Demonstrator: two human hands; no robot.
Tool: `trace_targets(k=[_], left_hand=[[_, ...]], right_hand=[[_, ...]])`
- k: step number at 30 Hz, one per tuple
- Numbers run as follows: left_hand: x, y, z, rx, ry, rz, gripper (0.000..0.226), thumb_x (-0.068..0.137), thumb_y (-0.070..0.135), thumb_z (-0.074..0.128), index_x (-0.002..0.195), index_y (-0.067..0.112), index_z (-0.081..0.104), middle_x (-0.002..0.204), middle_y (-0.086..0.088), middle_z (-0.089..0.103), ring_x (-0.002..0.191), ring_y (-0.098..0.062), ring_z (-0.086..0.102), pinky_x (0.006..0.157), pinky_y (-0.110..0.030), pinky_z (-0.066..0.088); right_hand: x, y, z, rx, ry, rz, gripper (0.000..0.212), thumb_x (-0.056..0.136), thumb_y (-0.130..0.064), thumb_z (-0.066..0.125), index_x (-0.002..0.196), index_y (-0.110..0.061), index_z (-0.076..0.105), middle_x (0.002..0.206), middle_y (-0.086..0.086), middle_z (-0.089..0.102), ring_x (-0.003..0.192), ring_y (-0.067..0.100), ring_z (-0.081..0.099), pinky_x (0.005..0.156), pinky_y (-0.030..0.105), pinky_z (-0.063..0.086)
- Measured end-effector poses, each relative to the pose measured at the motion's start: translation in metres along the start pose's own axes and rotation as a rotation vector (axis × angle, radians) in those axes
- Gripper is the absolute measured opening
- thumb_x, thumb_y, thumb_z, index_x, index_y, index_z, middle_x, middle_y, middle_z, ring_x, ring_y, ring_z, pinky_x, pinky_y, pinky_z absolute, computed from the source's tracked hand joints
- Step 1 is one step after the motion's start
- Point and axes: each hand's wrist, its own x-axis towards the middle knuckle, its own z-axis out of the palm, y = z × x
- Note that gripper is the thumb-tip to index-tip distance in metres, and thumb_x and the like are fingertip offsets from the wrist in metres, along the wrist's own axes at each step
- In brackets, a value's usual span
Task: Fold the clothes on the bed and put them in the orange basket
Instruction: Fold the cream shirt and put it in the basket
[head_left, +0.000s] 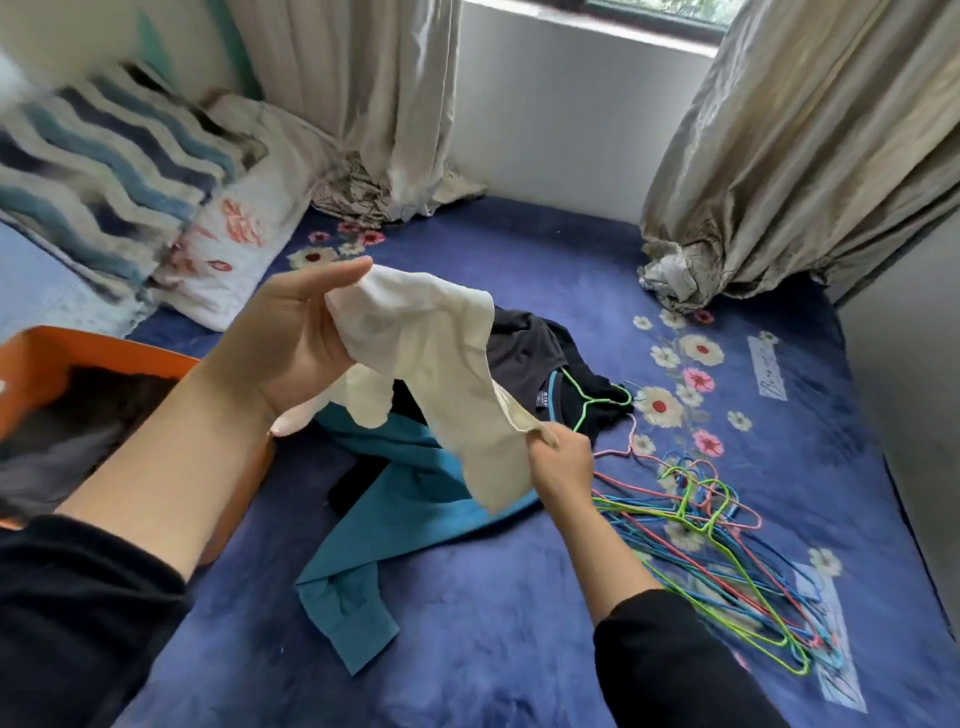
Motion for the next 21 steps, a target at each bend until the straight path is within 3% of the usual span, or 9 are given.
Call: trace_targets(k=[2, 4, 7, 9, 12, 14, 17, 21], left_hand=[[-0.011, 0.021, -0.002, 0.016, 0.012, 0.087, 0.043, 0.085, 0.017, 0.052, 0.119, -0.008, 0.061, 0.128, -0.025, 0.058, 0.122, -0.035, 0.055, 0.105, -0.040, 0.043], [-0.024, 0.042, -0.002, 0.029, 0.010, 0.156, 0.034, 0.083, 0.015, 0.052, 0.107, 0.000, 0.071, 0.118, -0.020, 0.066, 0.110, -0.029, 0.064, 0.096, -0.035, 0.051], [-0.041, 0.074, -0.002, 0.039, -0.042, 0.252, 0.030, 0.089, 0.011, 0.045, 0.097, 0.005, 0.074, 0.095, -0.010, 0.073, 0.091, -0.021, 0.070, 0.077, -0.029, 0.057], [-0.046, 0.095, 0.001, 0.019, -0.063, 0.313, 0.029, 0.094, 0.007, 0.039, 0.105, 0.003, 0.065, 0.091, -0.009, 0.073, 0.089, -0.021, 0.070, 0.076, -0.029, 0.057], [-0.053, 0.125, 0.003, 0.004, -0.101, 0.400, 0.030, 0.090, 0.009, 0.046, 0.116, 0.002, 0.058, 0.095, -0.008, 0.071, 0.091, -0.021, 0.068, 0.085, -0.031, 0.055], [-0.056, 0.138, 0.001, -0.011, -0.111, 0.417, 0.040, 0.083, 0.010, 0.054, 0.122, 0.001, 0.056, 0.094, -0.008, 0.071, 0.088, -0.019, 0.069, 0.082, -0.030, 0.056], [-0.054, 0.150, 0.001, 0.015, -0.111, 0.407, 0.049, 0.083, 0.008, 0.055, 0.131, 0.000, 0.054, 0.101, -0.009, 0.070, 0.089, -0.020, 0.069, 0.077, -0.029, 0.056], [-0.047, 0.172, -0.001, 0.049, -0.170, 0.420, 0.032, 0.092, 0.008, 0.047, 0.121, 0.004, 0.059, 0.096, -0.005, 0.072, 0.088, -0.018, 0.070, 0.077, -0.029, 0.057]], right_hand=[[0.009, -0.025, -0.036, 0.174, -0.019, -0.008, 0.030, 0.083, -0.018, 0.063, 0.055, -0.010, 0.055, 0.059, 0.002, 0.046, 0.063, 0.017, 0.039, 0.059, 0.031, 0.031], [0.009, -0.056, -0.068, 0.269, -0.071, -0.090, 0.014, 0.087, -0.010, 0.063, 0.076, -0.002, 0.068, 0.071, 0.006, 0.061, 0.066, 0.016, 0.052, 0.064, 0.029, 0.042], [-0.008, -0.115, -0.108, 0.276, -0.045, -0.294, 0.022, 0.096, -0.008, 0.055, 0.076, -0.015, 0.064, 0.058, -0.005, 0.063, 0.052, 0.006, 0.056, 0.053, 0.018, 0.047], [-0.017, -0.149, -0.129, 0.183, -0.014, -0.415, 0.023, 0.098, -0.016, 0.054, 0.076, -0.015, 0.061, 0.059, -0.009, 0.057, 0.053, 0.005, 0.049, 0.051, 0.017, 0.041], [-0.034, -0.198, -0.157, 0.149, 0.023, -0.505, 0.032, 0.096, -0.026, 0.059, 0.087, 0.004, 0.061, 0.075, 0.006, 0.056, 0.068, 0.014, 0.048, 0.060, 0.026, 0.041], [-0.050, -0.225, -0.173, 0.122, 0.010, -0.524, 0.040, 0.090, -0.032, 0.066, 0.090, 0.008, 0.063, 0.077, 0.008, 0.061, 0.068, 0.016, 0.054, 0.060, 0.026, 0.045], [-0.072, -0.256, -0.196, -0.043, -0.188, -0.465, 0.028, 0.078, -0.036, 0.076, 0.090, -0.011, 0.075, 0.084, 0.000, 0.075, 0.073, 0.012, 0.070, 0.061, 0.021, 0.054], [-0.085, -0.285, -0.229, -0.411, -0.419, -0.254, 0.022, 0.073, -0.019, 0.082, 0.093, -0.013, 0.075, 0.089, 0.005, 0.076, 0.082, 0.022, 0.073, 0.069, 0.029, 0.057]])
